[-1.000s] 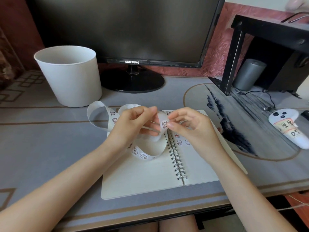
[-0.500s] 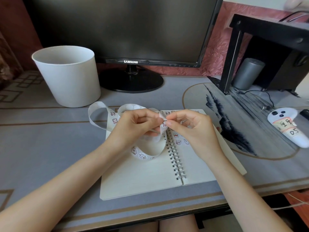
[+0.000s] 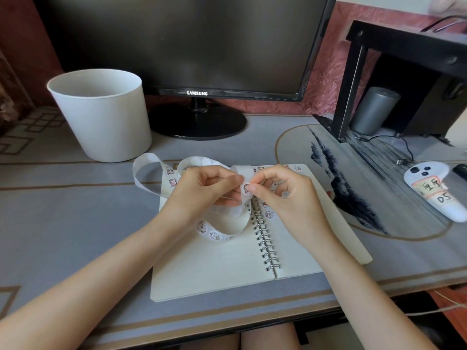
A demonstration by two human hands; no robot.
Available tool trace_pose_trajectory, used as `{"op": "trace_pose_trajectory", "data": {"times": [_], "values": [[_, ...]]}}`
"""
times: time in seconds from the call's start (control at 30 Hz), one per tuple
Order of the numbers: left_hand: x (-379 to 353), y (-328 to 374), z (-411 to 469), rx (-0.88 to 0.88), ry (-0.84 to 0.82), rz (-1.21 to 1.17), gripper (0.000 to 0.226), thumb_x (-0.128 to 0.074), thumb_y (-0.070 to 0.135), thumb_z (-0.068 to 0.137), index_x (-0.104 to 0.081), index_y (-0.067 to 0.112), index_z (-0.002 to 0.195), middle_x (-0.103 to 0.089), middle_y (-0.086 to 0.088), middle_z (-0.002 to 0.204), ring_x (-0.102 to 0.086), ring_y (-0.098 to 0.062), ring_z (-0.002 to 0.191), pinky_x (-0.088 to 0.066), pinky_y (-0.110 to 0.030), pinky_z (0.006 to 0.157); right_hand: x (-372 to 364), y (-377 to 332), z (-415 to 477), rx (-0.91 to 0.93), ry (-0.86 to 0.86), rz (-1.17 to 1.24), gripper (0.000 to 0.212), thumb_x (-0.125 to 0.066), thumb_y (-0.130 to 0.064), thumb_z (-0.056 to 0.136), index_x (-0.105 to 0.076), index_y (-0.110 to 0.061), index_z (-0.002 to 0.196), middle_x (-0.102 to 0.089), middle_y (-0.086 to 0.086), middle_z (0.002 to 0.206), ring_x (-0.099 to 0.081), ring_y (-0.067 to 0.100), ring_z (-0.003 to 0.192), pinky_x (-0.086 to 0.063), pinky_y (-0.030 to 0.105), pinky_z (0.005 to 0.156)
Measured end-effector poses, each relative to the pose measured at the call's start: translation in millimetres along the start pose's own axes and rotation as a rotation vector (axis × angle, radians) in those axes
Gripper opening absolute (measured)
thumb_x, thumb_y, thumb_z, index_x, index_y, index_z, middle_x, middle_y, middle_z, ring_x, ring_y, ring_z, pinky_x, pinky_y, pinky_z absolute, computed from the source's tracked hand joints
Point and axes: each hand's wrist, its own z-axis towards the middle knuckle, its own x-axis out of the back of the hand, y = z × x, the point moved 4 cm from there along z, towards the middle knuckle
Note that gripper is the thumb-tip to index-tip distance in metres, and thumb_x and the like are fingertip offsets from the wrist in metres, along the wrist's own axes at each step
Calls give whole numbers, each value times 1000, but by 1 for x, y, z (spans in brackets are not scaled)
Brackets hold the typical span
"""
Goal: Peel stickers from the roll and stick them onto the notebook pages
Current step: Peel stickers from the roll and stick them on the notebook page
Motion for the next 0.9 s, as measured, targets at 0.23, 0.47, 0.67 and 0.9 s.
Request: {"op": "trace_pose_trajectory", "data": {"times": [0.23,0.47,0.67,0.9], "values": [[1,0,0,26,33,3,11,-63,8,88,-67,2,80,-65,0,59,-64,-8,56,-56,-18,58,2,-6,-8,123,-3,-130,2,-65,-21,83,-65,-19,82,-57,-9,95,-54,12,96,-36,17,73],[4,-1,1,51,64,-15,10,-63,8,88,-67,2,81,-66,-3,62,-64,-9,52,-53,-16,53,25,1,-12,-94,37,72,13,-68,-8,84,-65,-20,79,-66,-13,78,-56,3,73,-41,18,68],[3,-1,1,42,57,-19,10,-62,7,88,-66,1,81,-65,-2,59,-63,-8,52,-52,-15,53,78,32,-15,-364,139,-24,2,-69,-9,84,-67,-10,85,-65,2,74,-51,-6,50,-37,4,50],[3,-2,2,39,48,-7,11,-62,7,88,-66,2,79,-65,-1,57,-63,-9,52,-53,-16,54,103,57,-24,-504,159,-127,2,-68,-10,84,-68,-9,82,-63,1,67,-48,3,49,-37,9,45]]}}
